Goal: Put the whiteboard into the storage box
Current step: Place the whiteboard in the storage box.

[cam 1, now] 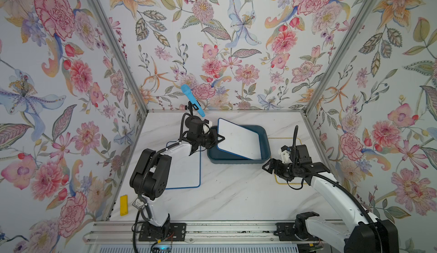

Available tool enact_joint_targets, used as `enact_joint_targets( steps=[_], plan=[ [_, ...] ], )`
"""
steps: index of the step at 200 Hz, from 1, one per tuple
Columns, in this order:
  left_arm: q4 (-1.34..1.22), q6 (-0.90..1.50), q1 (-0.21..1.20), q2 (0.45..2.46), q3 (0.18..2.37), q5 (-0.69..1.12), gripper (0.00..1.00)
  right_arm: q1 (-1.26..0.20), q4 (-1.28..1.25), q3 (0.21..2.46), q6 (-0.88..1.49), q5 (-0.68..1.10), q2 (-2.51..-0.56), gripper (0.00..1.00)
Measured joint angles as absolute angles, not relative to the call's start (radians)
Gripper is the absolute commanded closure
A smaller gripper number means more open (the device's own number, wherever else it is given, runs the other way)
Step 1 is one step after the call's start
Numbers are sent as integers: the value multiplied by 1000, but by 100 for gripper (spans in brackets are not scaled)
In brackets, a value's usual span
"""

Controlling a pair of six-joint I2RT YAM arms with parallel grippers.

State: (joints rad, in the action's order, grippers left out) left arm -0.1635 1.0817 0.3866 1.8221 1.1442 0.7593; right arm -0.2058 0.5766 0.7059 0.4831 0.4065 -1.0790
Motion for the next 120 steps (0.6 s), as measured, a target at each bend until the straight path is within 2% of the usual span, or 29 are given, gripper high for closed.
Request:
enact_joint_targets(
  steps=[20,34,87,109,120],
  plan=[
    [-98,1028,387,1830,1177,735,84,-206,577,706,483,406,-1093,11],
    [-27,974,387,1843,1193,686,74,-206,577,706,483,406,-1102,11],
    [191,828,387,1910,1251,558,54,-206,577,706,483,406,-1109,11],
    [242,795,392,1910,1282,521,50,-206,577,706,483,406,-1107,10],
    [268,783,393,1910,1296,507,44,-206,577,706,483,406,-1107,10]
  ],
)
